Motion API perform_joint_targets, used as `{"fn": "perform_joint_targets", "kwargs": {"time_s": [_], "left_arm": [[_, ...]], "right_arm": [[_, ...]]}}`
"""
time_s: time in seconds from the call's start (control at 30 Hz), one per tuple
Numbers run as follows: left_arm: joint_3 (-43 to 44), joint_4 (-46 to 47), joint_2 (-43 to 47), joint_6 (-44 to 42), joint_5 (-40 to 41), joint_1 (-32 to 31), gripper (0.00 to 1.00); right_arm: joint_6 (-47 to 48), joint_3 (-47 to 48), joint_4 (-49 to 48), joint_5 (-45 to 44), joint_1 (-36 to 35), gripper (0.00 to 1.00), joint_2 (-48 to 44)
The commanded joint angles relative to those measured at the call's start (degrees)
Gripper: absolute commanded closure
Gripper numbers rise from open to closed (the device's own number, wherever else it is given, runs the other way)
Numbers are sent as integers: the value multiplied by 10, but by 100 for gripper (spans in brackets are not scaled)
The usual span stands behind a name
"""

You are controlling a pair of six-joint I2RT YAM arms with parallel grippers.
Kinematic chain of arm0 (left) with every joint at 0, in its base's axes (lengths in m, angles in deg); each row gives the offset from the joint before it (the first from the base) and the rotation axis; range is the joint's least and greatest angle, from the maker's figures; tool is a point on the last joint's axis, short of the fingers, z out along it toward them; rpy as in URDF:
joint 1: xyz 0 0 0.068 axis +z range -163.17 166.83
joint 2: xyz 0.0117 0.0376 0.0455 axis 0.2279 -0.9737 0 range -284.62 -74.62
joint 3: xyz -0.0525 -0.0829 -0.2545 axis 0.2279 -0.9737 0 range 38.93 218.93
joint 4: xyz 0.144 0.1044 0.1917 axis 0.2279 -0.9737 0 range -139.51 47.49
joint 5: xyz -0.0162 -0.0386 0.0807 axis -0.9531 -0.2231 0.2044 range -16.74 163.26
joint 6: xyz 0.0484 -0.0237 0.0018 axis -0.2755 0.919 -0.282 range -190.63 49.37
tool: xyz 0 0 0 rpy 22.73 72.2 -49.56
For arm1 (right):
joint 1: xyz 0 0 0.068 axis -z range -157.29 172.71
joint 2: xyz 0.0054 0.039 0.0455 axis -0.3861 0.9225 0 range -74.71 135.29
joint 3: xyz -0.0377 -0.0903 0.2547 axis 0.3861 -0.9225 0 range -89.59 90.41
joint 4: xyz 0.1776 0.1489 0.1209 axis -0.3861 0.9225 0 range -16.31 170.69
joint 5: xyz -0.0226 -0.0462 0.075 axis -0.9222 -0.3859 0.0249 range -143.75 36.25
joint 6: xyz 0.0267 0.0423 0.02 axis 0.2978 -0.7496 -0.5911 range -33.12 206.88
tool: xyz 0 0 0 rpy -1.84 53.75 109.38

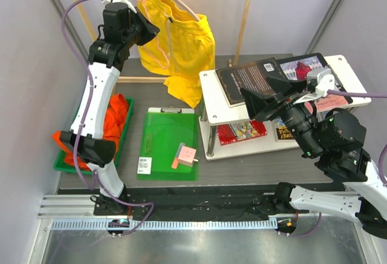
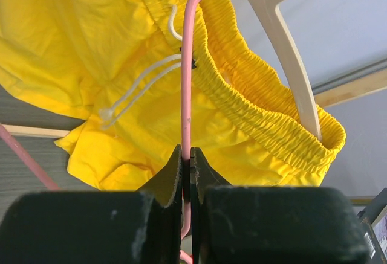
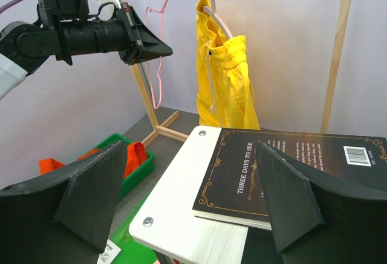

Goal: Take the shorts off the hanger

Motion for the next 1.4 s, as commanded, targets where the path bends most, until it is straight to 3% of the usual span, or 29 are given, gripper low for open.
{"fn": "perform_joint_targets", "kwargs": {"time_s": [0.0, 0.4, 1.03, 1.37], "left_arm": [[20, 28, -4, 3, -35, 7, 100], [39, 60, -33, 51, -81, 38, 100], [55, 62, -43, 41, -92, 52, 100], [41, 87, -49, 99, -162, 69, 100]], "right_arm": [[10, 16, -11, -9, 0, 8, -5], [9, 19, -11, -4, -1, 8, -16], [-7, 26, -11, 14, -1, 9, -13], [-15, 33, -8, 20, -1, 10, -8]]}}
